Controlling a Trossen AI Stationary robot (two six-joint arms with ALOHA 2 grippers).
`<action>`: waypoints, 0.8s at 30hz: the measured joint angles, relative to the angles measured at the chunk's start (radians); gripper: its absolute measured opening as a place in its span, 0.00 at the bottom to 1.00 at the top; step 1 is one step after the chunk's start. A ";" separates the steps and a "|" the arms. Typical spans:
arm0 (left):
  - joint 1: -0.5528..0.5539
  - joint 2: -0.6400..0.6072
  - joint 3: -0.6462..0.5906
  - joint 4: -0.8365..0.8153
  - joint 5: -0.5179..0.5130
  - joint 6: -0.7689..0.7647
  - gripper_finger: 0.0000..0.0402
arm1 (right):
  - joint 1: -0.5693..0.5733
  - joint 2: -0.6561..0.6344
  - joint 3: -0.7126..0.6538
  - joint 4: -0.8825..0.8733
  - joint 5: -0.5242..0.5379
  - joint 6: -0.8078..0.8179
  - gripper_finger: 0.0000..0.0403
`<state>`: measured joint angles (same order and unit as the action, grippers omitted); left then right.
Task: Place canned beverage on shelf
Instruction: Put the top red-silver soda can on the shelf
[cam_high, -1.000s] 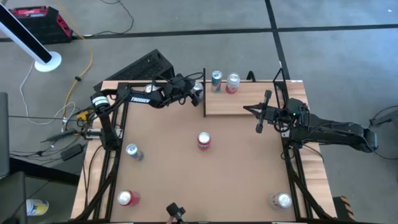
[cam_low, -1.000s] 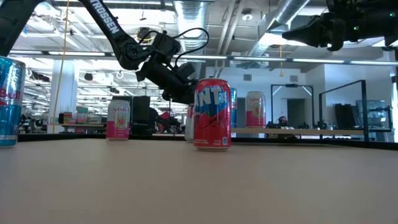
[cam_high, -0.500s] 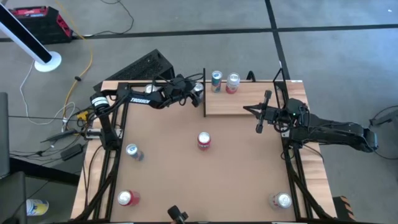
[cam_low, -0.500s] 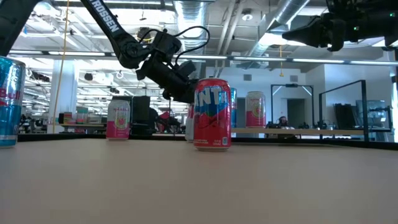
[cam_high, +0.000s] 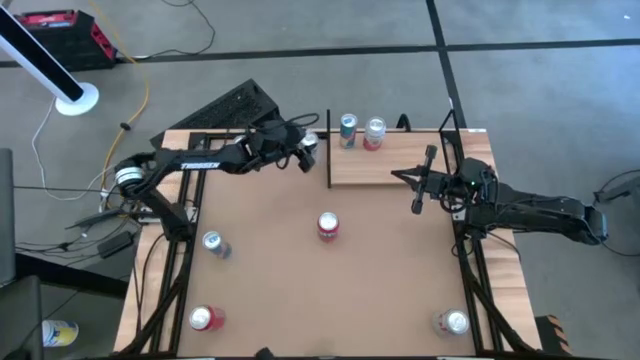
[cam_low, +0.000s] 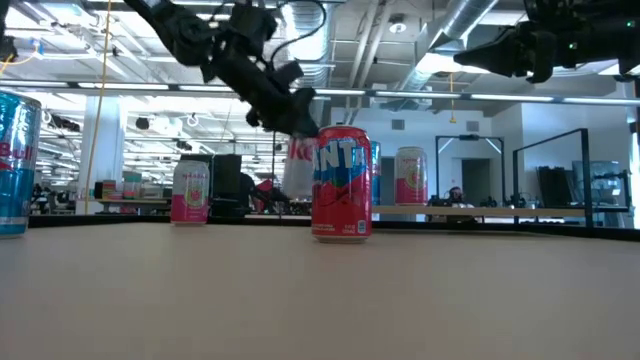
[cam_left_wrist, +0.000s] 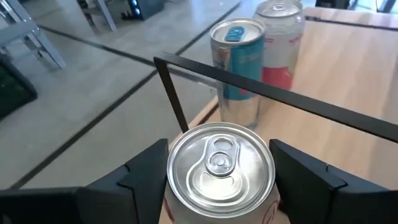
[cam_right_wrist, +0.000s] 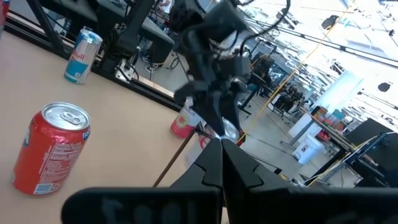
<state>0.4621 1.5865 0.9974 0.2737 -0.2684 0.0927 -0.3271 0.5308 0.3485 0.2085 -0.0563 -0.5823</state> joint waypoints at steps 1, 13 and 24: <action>-0.010 -0.023 0.000 -0.021 -0.007 0.000 0.57 | 0.000 0.000 0.000 0.000 0.000 0.000 0.05; -0.147 -0.218 0.000 -0.001 -0.061 0.014 0.57 | 0.000 0.000 0.000 0.003 -0.001 0.000 0.05; -0.211 -0.214 0.001 0.173 -0.038 0.041 0.57 | 0.000 0.000 0.000 0.003 -0.001 0.000 0.05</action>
<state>0.2514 1.3724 0.9981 0.4463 -0.3067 0.1337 -0.3271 0.5308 0.3485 0.2115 -0.0570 -0.5827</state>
